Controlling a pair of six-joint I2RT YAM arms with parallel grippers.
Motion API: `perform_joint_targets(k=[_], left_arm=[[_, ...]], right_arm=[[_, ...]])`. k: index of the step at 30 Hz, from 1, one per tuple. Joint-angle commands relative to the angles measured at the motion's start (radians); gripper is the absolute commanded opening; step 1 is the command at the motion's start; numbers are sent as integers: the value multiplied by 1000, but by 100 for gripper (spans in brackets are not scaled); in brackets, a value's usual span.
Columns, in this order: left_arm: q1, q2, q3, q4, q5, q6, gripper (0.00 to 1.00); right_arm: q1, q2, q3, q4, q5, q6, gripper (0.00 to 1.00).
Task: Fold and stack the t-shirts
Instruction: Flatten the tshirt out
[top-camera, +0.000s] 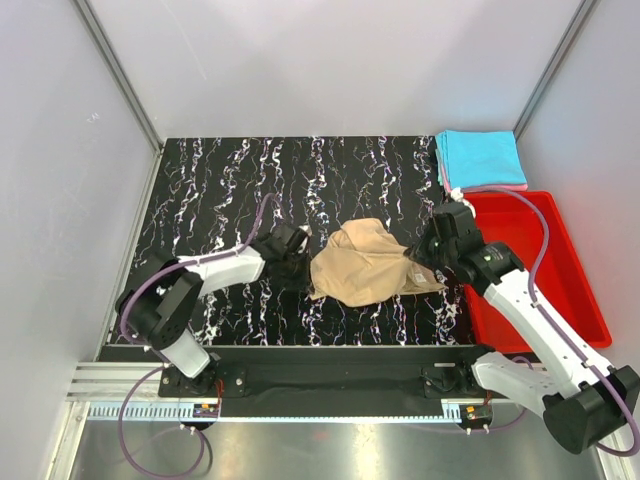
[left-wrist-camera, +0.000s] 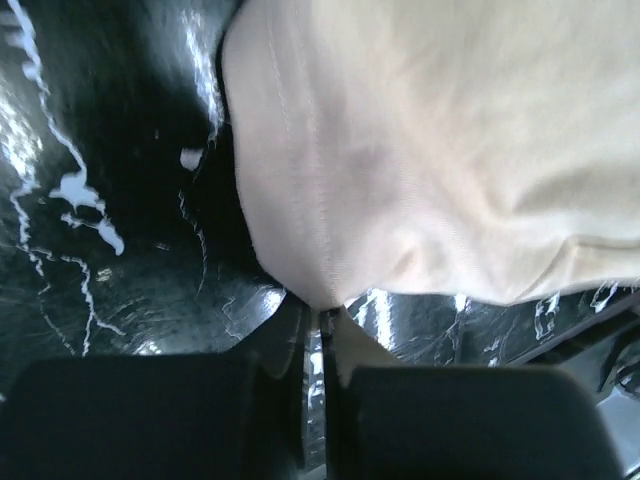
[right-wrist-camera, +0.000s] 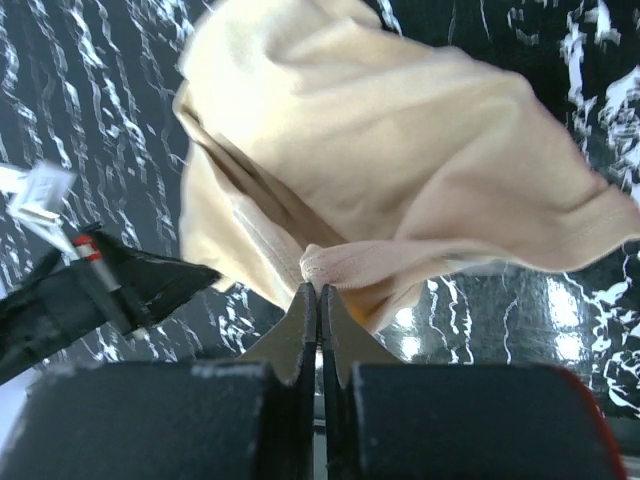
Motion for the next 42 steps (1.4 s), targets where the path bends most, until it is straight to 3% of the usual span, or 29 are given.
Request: perform_joint_targets(k=[1, 7, 10, 17, 24, 29, 31, 33, 37, 39, 42], left_arm=[[0, 1, 183, -147, -53, 46, 0], [-2, -210, 710, -511, -315, 150, 0], [-14, -319, 876, -631, -410, 138, 0], [-45, -577, 895, -657, -357, 16, 0], [-45, -600, 966, -717, -371, 44, 0], [-43, -516, 911, -678, -448, 117, 0], [-16, -439, 877, -671, -460, 143, 0], [44, -401, 827, -624, -416, 143, 0], [145, -338, 546, -499, -229, 98, 0], [161, -299, 405, -417, -181, 98, 0], [159, -237, 275, -321, -91, 106, 0]], right_arm=[[3, 22, 189, 5, 87, -39, 0], [4, 118, 717, -129, 261, -212, 0], [3, 108, 897, -182, 256, -277, 0], [4, -90, 925, -115, 167, -262, 0], [4, -165, 849, -54, 170, -225, 0], [3, -43, 784, -83, 245, -254, 0], [4, -3, 685, -57, 242, -257, 0], [3, 22, 593, -35, 223, -254, 0], [3, 152, 323, 2, 156, -213, 0], [4, 227, 286, -21, 131, -203, 0], [0, 387, 290, -83, 219, -189, 0]])
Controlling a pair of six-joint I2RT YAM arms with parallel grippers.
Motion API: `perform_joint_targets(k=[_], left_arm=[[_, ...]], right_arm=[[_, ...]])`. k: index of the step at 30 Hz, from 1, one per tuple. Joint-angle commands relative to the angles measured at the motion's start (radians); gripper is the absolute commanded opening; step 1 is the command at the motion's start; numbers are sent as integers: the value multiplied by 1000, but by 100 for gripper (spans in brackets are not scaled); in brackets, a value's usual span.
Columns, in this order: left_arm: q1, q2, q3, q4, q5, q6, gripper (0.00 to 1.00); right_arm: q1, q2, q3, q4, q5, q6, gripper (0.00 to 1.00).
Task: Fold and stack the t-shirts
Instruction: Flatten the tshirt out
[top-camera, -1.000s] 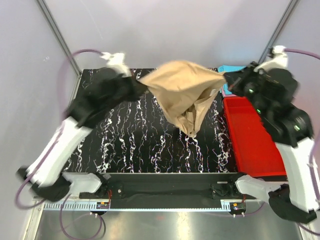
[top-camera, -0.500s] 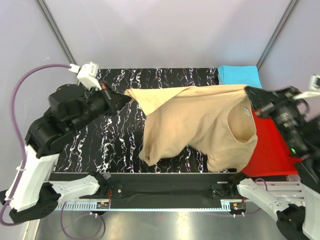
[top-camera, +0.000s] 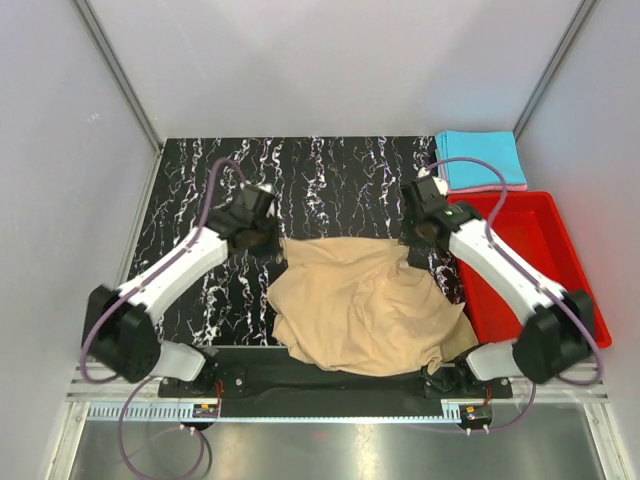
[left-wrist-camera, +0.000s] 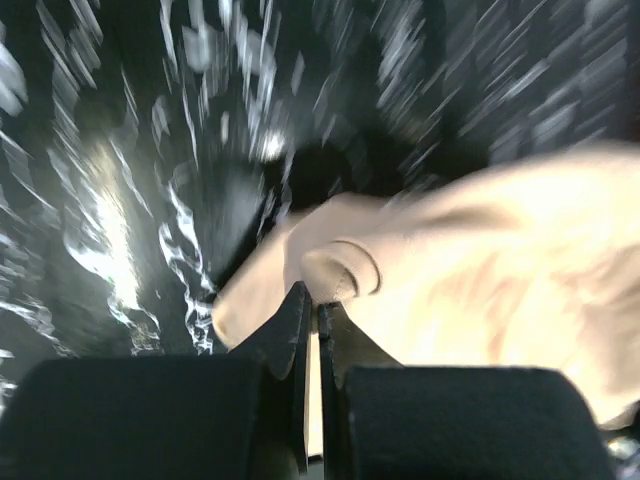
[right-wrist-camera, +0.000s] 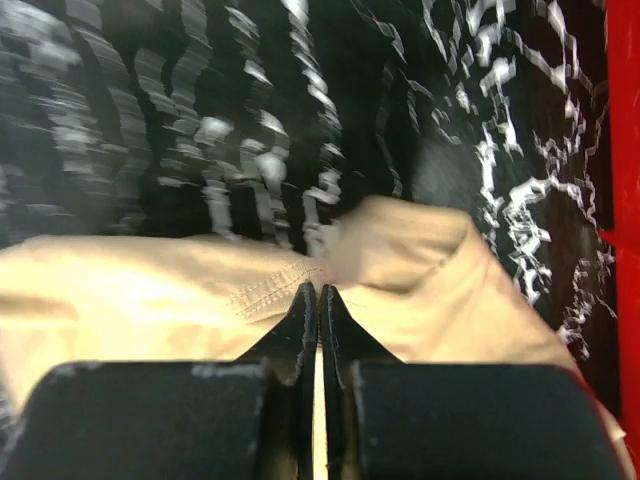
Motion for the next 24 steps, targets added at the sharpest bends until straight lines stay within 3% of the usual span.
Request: perform_joint_targets(k=[1, 6, 12, 19, 24], left_arm=[[-1, 19, -109, 165, 155, 6, 0], [2, 105, -149, 216, 192, 12, 0], [34, 126, -126, 241, 239, -17, 0], [39, 184, -95, 250, 278, -19, 0], [40, 178, -71, 258, 290, -27, 0]], right_arm=[[-20, 75, 31, -12, 92, 3, 0], [-74, 184, 142, 41, 113, -54, 0], [-132, 379, 310, 77, 29, -106, 3], [-134, 473, 441, 53, -23, -129, 0], [-134, 474, 439, 67, -42, -143, 0]])
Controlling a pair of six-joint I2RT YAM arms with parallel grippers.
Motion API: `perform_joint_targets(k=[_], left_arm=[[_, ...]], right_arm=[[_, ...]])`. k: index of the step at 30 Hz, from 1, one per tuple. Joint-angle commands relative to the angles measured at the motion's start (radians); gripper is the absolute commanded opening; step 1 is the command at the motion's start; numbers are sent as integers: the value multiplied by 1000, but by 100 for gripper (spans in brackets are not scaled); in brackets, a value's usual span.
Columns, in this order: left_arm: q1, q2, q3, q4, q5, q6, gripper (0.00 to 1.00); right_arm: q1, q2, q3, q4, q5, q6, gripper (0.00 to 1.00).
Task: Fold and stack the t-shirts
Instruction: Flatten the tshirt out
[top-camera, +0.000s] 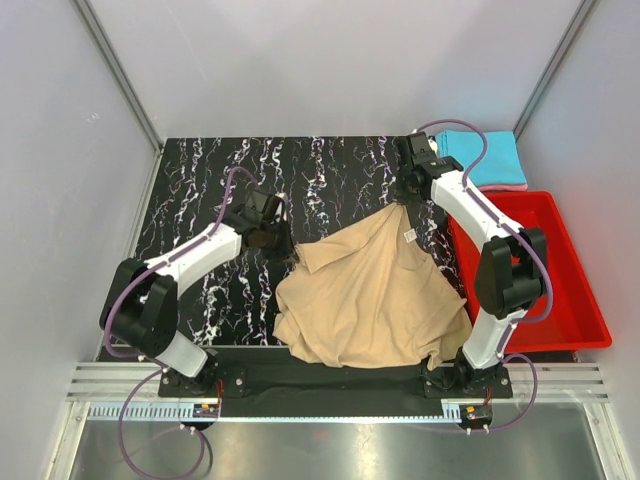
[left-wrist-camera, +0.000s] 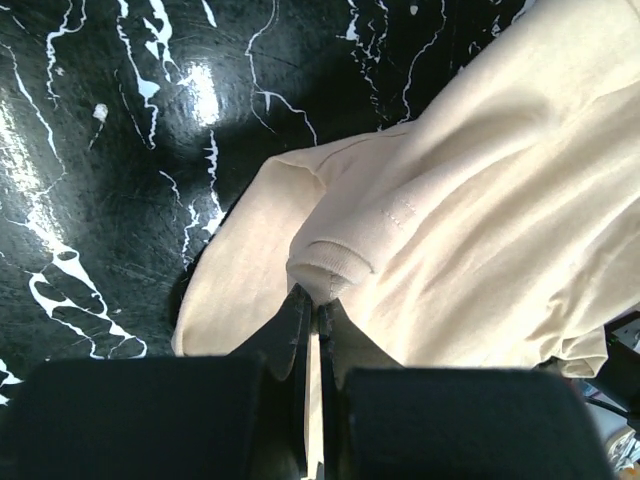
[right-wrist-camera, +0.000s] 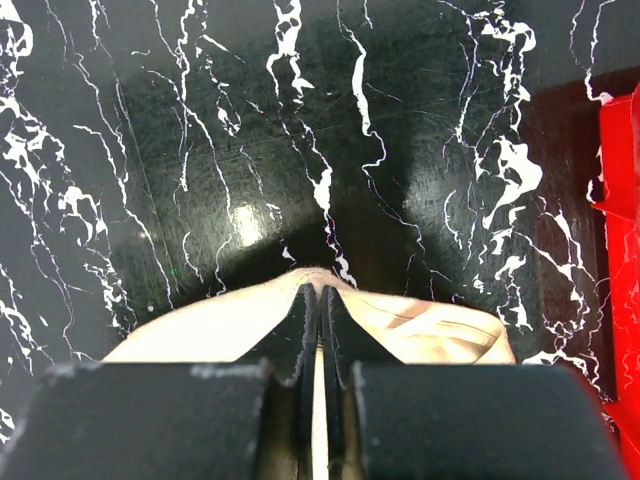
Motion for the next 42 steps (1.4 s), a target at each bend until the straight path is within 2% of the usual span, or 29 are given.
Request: perform_joint_targets(k=[1, 3, 4, 6, 8, 11, 12, 13, 15, 17, 19, 21, 23, 26, 30, 31, 33, 34, 38, 40, 41, 42], left_arm=[[10, -6, 78, 25, 5, -8, 0], [19, -3, 127, 1, -8, 5, 0], [21, -3, 144, -9, -15, 10, 0], [19, -3, 181, -22, -23, 19, 0], [19, 3, 187, -13, -5, 15, 0], [25, 58, 196, -39, -54, 10, 0], [45, 81, 202, -45, -54, 6, 0], [57, 129, 207, -53, -45, 6, 0], [91, 164, 204, -59, -49, -5, 0], [119, 189, 195, -39, -42, -11, 0], [163, 213, 202, -21, 26, -7, 0], [198, 255, 234, -15, 111, 9, 0], [229, 282, 267, -16, 156, 10, 0], [257, 324, 279, 22, 260, -7, 2], [286, 396, 320, 24, 351, 1, 11], [289, 404, 327, 16, 354, 2, 20], [297, 404, 330, 10, 354, 1, 30], [300, 396, 328, 5, 348, 1, 41], [341, 330, 316, -38, 241, -17, 55], [367, 269, 288, -20, 161, -39, 62], [399, 247, 250, -6, 146, -68, 69], [418, 212, 227, 11, 137, -80, 70]], right_arm=[[-3, -2, 70, 14, -9, -34, 0], [-8, 4, 79, 10, -6, -34, 0], [-13, 6, 76, 14, -11, -39, 5], [-20, 23, 85, 10, -18, -36, 26], [-26, 38, 119, -35, -24, -7, 42], [-17, 17, 110, -67, -79, 117, 51], [22, -5, 61, -32, -104, 145, 60], [56, -8, 41, -15, -107, 191, 61], [160, 1, -14, 70, -127, 210, 62], [220, 17, -51, 178, -170, 101, 59], [288, 43, -105, 320, -185, -35, 51], [319, 38, -198, 501, -262, -208, 52], [360, 35, -252, 613, -285, -282, 55], [383, 46, -275, 652, -327, -359, 56], [449, 101, -254, 678, -235, -486, 56], [463, 113, -241, 672, -221, -502, 56], [498, 138, -211, 658, -198, -543, 56], [512, 142, -203, 657, -167, -556, 56], [569, 165, -160, 642, -95, -619, 56], [590, 175, -146, 635, -67, -645, 56], [593, 182, -136, 637, -63, -648, 56], [598, 188, -129, 634, -55, -649, 56]])
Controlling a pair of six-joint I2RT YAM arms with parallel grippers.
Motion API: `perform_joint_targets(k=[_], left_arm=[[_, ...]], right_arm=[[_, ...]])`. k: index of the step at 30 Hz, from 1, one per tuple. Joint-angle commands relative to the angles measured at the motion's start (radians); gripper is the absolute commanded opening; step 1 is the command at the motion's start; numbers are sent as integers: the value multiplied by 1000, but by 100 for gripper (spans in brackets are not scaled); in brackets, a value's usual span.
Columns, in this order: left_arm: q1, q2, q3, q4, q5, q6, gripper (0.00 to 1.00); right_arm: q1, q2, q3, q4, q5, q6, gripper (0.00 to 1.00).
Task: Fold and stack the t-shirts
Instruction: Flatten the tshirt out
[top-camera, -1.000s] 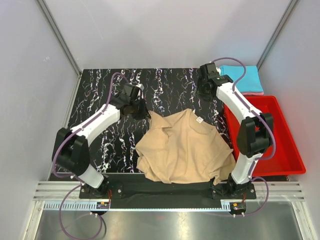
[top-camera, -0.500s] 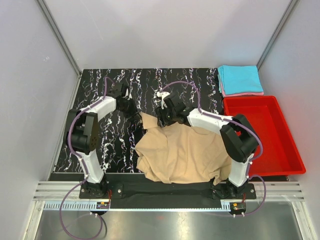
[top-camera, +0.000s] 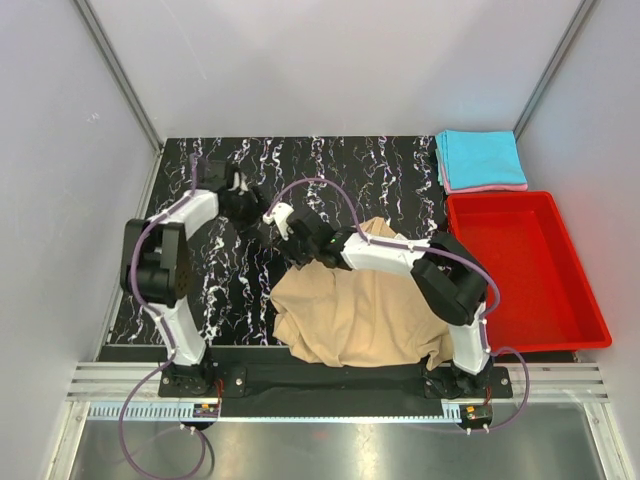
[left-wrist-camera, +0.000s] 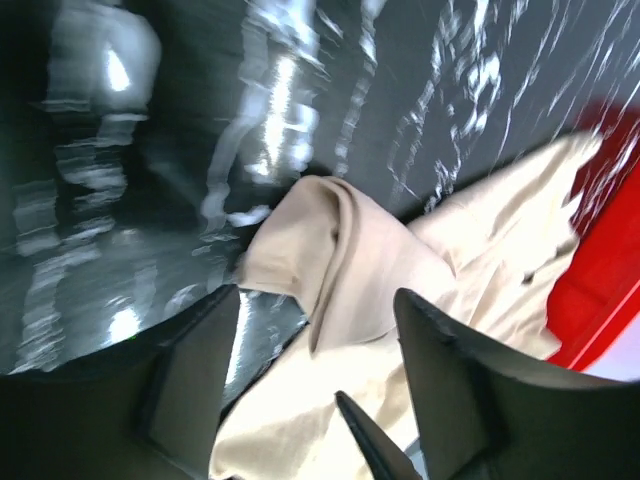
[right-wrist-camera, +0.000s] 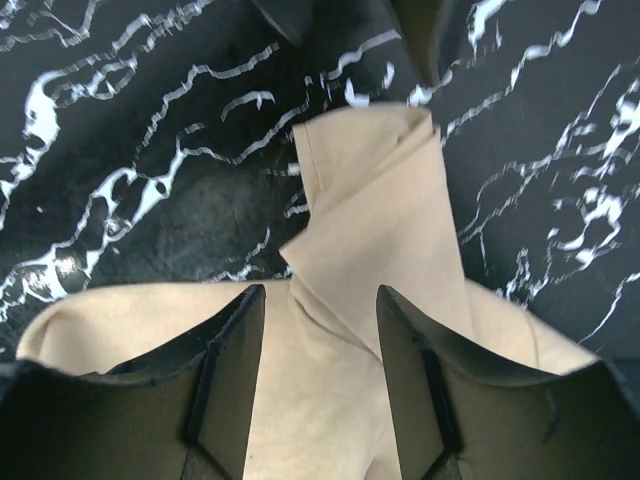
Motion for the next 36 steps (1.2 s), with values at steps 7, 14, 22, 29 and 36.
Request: perform_joint_targets(k=[7, 14, 22, 29, 36], left_arm=[[155, -181, -149, 97, -54, -83, 71], [160, -175, -152, 92, -51, -56, 71], [172, -193, -158, 107, -56, -58, 71], [174, -201, -173, 112, -50, -56, 70], [175, -189, -204, 173, -16, -89, 70]], right_arm=[[20, 50, 112, -3, 96, -59, 54], [69, 74, 119, -20, 145, -107, 53], [84, 145, 165, -41, 241, -101, 52], [98, 145, 143, 20, 416, -108, 30], [98, 77, 126, 14, 390, -50, 34]])
